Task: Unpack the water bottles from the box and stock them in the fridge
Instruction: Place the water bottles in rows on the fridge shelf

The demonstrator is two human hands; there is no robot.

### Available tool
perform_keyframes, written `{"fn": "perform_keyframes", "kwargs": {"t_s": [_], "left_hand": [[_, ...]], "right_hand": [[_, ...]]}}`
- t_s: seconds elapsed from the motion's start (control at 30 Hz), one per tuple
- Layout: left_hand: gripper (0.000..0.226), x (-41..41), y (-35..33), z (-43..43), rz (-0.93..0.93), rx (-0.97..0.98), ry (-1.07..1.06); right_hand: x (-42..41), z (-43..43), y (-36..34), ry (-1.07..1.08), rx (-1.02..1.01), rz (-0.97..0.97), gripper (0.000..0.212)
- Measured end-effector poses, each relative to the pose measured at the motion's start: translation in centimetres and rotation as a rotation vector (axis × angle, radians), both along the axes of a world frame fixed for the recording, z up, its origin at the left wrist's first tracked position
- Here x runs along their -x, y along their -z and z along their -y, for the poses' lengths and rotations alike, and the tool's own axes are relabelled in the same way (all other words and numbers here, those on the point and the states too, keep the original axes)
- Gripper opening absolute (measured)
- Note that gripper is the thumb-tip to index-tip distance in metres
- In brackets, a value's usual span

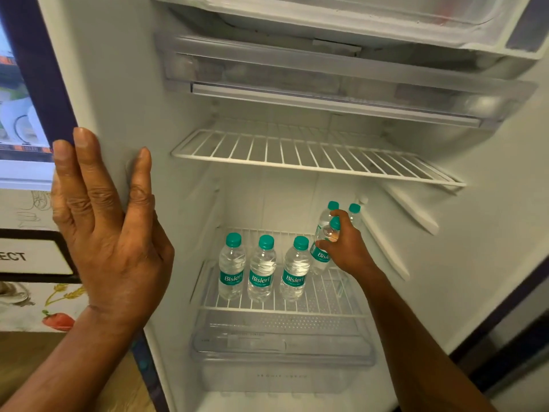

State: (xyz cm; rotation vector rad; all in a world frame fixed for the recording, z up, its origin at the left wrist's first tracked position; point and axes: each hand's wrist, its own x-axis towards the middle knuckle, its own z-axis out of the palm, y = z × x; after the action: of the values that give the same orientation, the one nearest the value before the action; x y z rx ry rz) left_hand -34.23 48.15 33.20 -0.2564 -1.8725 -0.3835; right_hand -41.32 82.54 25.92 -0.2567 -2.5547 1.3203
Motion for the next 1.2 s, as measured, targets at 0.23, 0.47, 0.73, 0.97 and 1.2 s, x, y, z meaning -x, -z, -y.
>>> {"fn": "perform_keyframes", "kwargs": {"t_s": [0.23,0.47,0.73,0.97,1.2], "left_hand": [[0.054,-0.8,1.7,-0.3,0.014,-0.010,-0.023],[0.052,-0.7,1.7,-0.3,0.011,-0.013,-0.019],[0.053,-0.4,2.0,-0.1,0.030,-0.027,-0.022],[0.053,-0.2,2.2,0.0,0.030,-0.034,-0.001],[0.054,0.0,2.4,0.1,0.046,-0.033,0.003]], "right_hand": [[-3.6,0.4,-0.3,-0.056,-0.045,0.034,0.067],[-4.7,0.9,0.1,-0.100,-0.086,0.115,0.066],[-4.5,0.9,0.5,-0.099,-0.121,0.123,0.067],[-4.5,0.6,1.0,-0.092,-0.132,0.112,0.069],[-4.7,0.1,0.9,-0.113,-0.035,0.091,0.061]]}}
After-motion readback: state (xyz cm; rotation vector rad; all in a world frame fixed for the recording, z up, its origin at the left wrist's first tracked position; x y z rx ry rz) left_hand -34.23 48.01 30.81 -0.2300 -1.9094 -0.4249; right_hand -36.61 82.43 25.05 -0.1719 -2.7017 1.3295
